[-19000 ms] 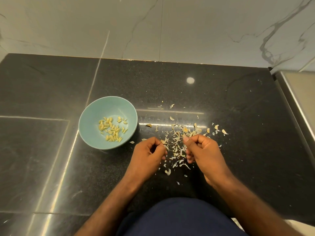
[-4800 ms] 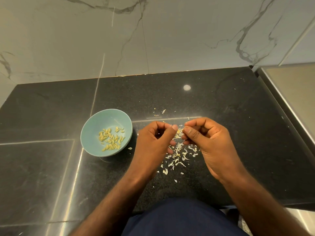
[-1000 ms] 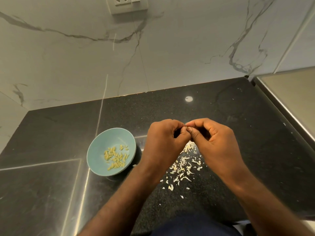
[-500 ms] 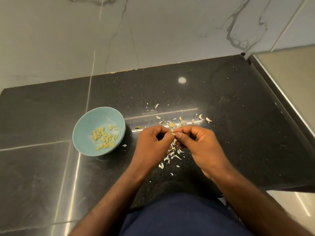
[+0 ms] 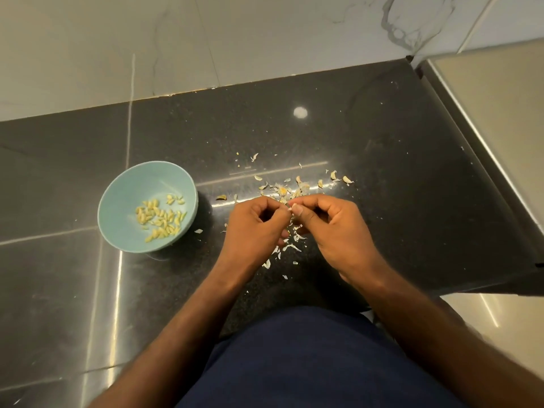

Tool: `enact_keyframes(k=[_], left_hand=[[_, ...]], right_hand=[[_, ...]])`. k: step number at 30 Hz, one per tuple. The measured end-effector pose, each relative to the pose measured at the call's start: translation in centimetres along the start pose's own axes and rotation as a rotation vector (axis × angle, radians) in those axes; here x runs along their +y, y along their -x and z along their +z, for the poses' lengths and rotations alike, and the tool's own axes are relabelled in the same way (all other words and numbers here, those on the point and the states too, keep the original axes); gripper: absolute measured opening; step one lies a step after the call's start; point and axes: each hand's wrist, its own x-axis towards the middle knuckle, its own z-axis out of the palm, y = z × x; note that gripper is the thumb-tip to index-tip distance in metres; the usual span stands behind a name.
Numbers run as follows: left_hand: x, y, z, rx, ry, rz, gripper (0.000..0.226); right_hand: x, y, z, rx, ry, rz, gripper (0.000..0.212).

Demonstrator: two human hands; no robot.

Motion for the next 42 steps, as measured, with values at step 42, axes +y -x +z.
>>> enact_keyframes(k=[42], left_hand=[[0.1,-0.6,-1.6,0.029,0.067,0.177,0.016]], right_hand=[[-2.0,-1.9,1.1,-0.076,-0.225,-0.048,0.011]])
